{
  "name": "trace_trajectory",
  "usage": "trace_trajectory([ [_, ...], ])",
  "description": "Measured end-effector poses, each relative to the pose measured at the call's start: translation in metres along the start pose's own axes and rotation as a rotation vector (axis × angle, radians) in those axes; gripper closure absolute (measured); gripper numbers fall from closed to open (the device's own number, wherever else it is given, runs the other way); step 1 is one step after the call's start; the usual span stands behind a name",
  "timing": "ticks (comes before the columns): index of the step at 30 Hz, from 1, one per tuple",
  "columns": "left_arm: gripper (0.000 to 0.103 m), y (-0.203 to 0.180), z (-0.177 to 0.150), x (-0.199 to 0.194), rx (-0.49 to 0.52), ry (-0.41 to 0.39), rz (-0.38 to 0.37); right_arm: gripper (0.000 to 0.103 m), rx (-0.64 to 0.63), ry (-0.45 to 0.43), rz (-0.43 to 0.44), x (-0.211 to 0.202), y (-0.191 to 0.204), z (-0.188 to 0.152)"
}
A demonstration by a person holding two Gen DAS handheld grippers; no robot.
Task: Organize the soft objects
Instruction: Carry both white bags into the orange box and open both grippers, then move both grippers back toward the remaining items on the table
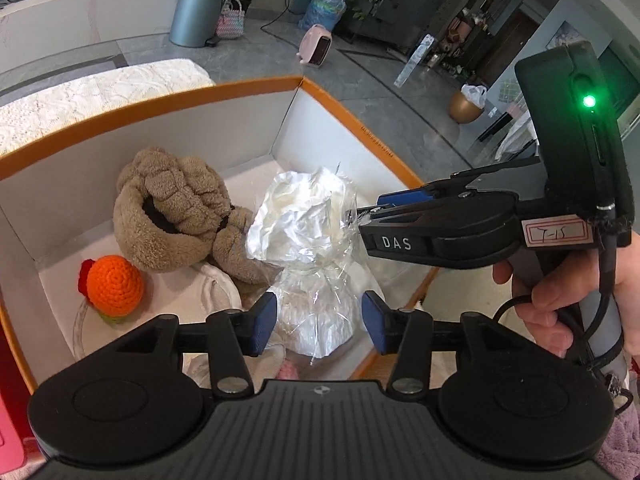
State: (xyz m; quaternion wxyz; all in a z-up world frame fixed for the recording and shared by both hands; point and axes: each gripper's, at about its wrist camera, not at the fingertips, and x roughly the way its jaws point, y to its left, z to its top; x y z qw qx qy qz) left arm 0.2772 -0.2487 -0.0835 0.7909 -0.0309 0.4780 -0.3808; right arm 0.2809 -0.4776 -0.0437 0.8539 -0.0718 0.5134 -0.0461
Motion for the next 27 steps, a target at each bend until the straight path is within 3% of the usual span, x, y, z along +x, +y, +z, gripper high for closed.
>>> trace_trajectory([
  [6,0.048,-0.008,-0.003,-0.024,0.018,-0.043,-0.001,0.068,0.036,-0.049,-0.025,-0.026,-0.007,0.001],
  [15,0.048,-0.018,-0.021,-0.095,0.08,-0.225,0.058,0.065,0.065,-0.188,0.024,-0.093,0.012,-0.016],
  [20,0.048,-0.017,-0.044,-0.145,0.067,-0.339,0.124,0.059,0.083,-0.277,0.084,-0.128,0.039,-0.034],
  [27,0.048,-0.003,-0.089,-0.215,0.011,-0.501,0.29,0.055,0.094,-0.443,0.144,-0.175,0.098,-0.071],
])
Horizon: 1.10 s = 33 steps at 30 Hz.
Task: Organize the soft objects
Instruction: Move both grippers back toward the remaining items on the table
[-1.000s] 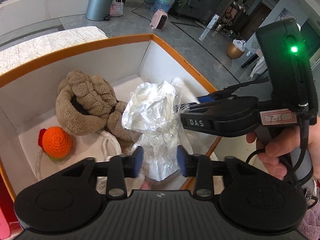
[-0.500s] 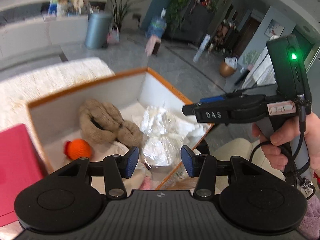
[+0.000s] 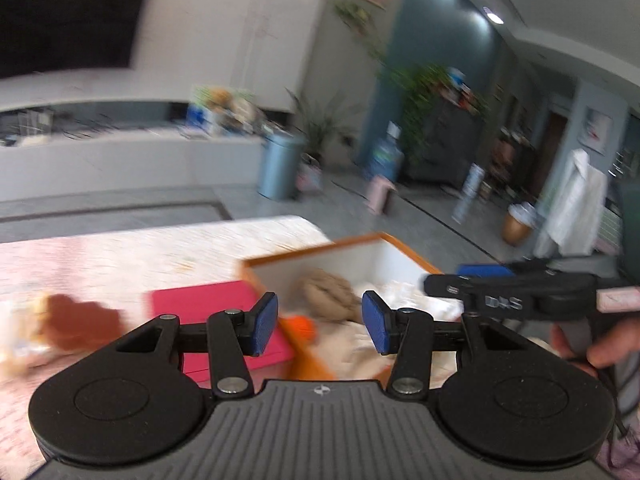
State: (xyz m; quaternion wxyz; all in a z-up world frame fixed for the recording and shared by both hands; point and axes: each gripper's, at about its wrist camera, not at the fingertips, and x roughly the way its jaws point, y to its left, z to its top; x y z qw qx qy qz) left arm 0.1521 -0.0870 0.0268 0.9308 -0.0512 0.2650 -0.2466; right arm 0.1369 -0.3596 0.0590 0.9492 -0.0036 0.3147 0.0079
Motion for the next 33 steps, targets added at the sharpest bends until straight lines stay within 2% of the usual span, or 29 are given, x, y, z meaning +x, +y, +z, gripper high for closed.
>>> trace_trajectory([
  [7,0.048,0.044,-0.031,-0.059,-0.076,-0.095,0.241,0.054,0.03,-0.101,0.104,-0.027,0.075,-0.024],
  [16,0.048,0.113,-0.051,-0.097,-0.225,-0.063,0.416,0.054,-0.043,-0.045,0.227,0.007,0.17,-0.052],
  [21,0.048,0.149,-0.052,-0.096,-0.217,-0.03,0.459,0.054,-0.124,0.006,0.269,0.039,0.208,-0.053],
  [26,0.048,0.179,-0.057,-0.083,-0.126,0.047,0.502,0.041,-0.2,0.019,0.294,0.071,0.239,-0.046],
  [33,0.043,0.231,-0.059,-0.036,-0.136,0.201,0.457,0.041,-0.296,0.06,0.315,0.127,0.275,-0.039],
])
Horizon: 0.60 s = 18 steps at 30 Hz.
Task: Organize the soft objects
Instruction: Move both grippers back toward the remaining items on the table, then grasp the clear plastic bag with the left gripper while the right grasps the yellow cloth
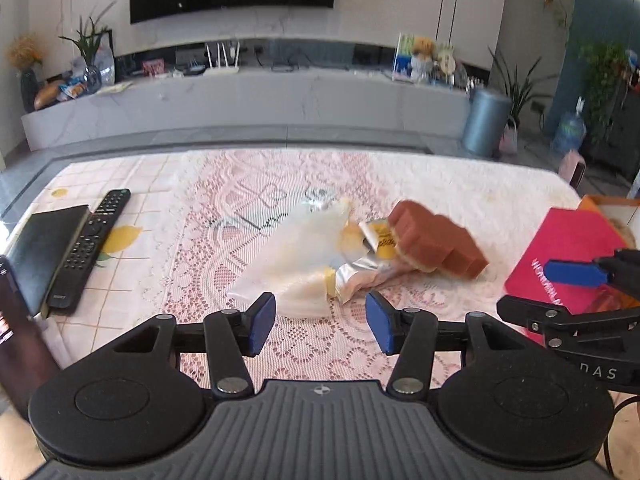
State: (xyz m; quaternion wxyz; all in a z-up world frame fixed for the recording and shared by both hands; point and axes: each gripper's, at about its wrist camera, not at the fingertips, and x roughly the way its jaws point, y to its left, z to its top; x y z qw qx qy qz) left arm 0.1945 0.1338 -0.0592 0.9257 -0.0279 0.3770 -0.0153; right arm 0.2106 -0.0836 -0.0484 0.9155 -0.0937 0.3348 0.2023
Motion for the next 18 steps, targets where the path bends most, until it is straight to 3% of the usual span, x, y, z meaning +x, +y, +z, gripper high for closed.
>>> trace_trajectory([
  [6,0.042,0.002,0.007,0.046,0.071,0.057,0.036,0.039,-0.072,0.061,-0.008,0.055,0.001,0.014],
  [11,0.041,0.015,0.003,0.067,0.035,0.098,-0.003,0.039,-0.11,0.105,-0.029,0.09,-0.003,0.017],
  [18,0.04,0.014,0.004,0.08,0.111,0.114,0.035,0.039,-0.107,0.069,0.015,0.095,0.005,0.027],
])
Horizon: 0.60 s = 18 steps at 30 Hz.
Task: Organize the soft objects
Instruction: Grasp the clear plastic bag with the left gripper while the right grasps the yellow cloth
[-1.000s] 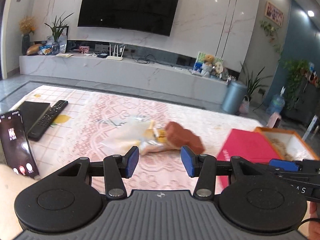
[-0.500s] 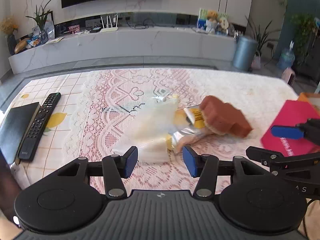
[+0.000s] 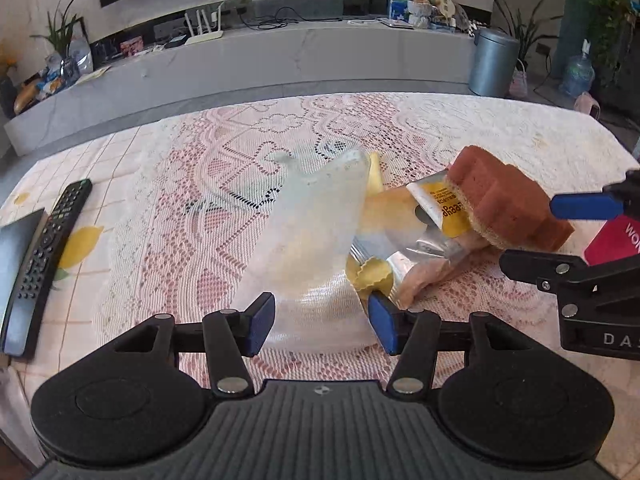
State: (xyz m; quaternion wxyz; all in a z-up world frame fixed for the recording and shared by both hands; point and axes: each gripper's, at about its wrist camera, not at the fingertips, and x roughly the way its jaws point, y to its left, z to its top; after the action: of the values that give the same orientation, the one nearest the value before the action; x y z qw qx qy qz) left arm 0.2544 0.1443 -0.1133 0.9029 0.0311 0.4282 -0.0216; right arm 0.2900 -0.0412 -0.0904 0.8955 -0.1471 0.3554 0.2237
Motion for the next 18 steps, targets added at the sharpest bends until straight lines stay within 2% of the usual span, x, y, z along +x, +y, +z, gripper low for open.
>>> trace_trajectory([
  [1,0.04,0.0,0.001,0.001,0.016,-0.001,0.008,0.039,-0.007,-0.007,0.006,0.0,0.003,0.001],
  [2,0.047,0.0,0.001,0.003,0.025,0.0,0.016,0.039,-0.011,-0.012,0.014,0.0,0.005,0.002],
  [3,0.062,0.002,0.001,0.004,0.018,0.004,0.023,0.039,-0.014,-0.018,0.019,-0.001,0.006,0.003],
  [4,0.07,0.006,0.002,0.006,-0.003,0.017,0.023,0.039,-0.016,-0.028,0.023,-0.002,0.008,0.004],
  [6,0.092,0.014,0.001,0.006,-0.044,0.021,0.013,0.039,-0.023,-0.051,0.039,-0.006,0.01,0.006],
  [7,0.098,0.017,0.001,0.003,-0.058,0.016,0.021,0.039,-0.027,-0.061,0.049,-0.007,0.013,0.008],
  [11,0.102,0.032,0.001,-0.014,-0.136,-0.019,0.078,0.039,-0.046,-0.1,0.112,-0.011,0.027,0.013],
  [16,0.102,0.048,-0.015,-0.031,-0.233,0.042,0.091,0.04,-0.102,-0.086,0.215,0.002,0.054,0.014],
  [18,0.102,0.052,-0.018,-0.037,-0.254,0.029,0.111,0.045,-0.125,-0.063,0.24,0.013,0.065,0.013],
])
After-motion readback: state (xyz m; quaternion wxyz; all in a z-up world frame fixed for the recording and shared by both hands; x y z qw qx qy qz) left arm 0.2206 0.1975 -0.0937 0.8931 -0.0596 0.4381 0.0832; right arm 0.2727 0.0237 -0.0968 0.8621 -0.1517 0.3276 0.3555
